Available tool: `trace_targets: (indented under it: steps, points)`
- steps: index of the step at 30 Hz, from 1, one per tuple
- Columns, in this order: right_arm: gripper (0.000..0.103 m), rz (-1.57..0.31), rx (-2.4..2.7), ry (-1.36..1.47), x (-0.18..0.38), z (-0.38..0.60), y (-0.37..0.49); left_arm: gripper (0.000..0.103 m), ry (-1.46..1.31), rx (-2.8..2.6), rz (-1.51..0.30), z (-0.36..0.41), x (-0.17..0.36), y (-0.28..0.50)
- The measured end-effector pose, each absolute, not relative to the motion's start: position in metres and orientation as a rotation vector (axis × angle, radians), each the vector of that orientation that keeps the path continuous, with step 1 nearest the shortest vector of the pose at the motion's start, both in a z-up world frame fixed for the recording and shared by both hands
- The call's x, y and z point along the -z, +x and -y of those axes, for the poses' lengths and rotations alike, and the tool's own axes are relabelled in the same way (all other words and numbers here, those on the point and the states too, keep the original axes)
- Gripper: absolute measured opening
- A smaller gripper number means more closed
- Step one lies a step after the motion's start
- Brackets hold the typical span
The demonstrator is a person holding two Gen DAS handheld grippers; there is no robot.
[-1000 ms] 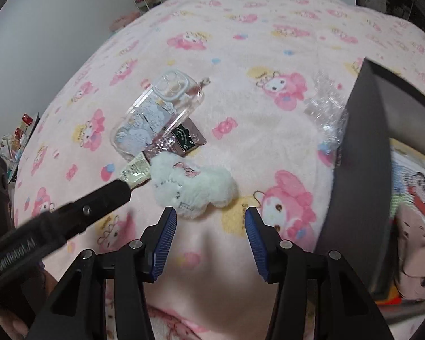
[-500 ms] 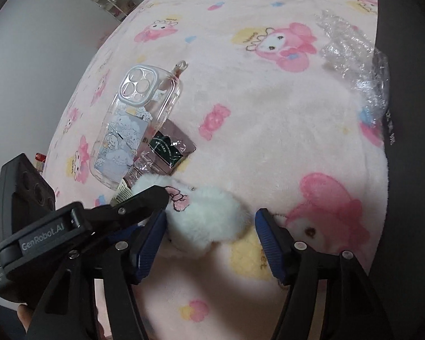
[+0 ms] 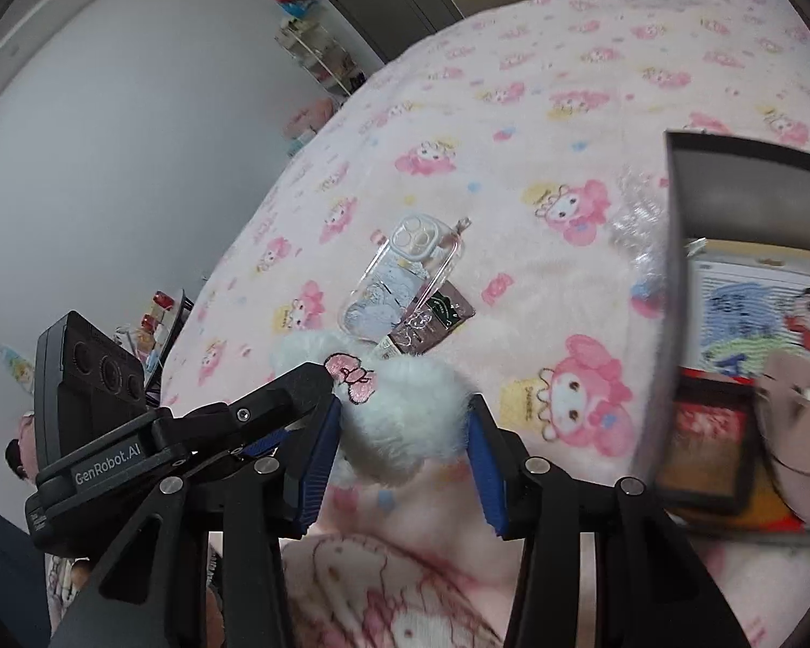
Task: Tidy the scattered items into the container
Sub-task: 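Grasp the white fluffy plush with the right gripper and lift it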
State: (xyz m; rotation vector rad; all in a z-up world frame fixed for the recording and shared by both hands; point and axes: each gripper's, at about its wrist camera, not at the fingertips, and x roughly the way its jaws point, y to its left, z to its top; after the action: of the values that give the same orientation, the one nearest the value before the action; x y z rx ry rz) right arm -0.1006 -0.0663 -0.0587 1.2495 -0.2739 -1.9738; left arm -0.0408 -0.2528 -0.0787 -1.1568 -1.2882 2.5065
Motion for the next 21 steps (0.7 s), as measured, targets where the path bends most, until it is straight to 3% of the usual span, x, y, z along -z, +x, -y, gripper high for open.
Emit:
trace_targets:
  steps: [12,21]
  points:
    - [0.042,0.29,2.13,1.168,0.018,-0.045,-0.056,0.03,-1.173,-2.437,1.066,0.14,0.035,-0.033]
    - [0.042,0.308,2.214,1.213,0.03,-0.117,-0.084,0.03,-1.258,-2.366,0.995,0.064,0.046,-0.081]
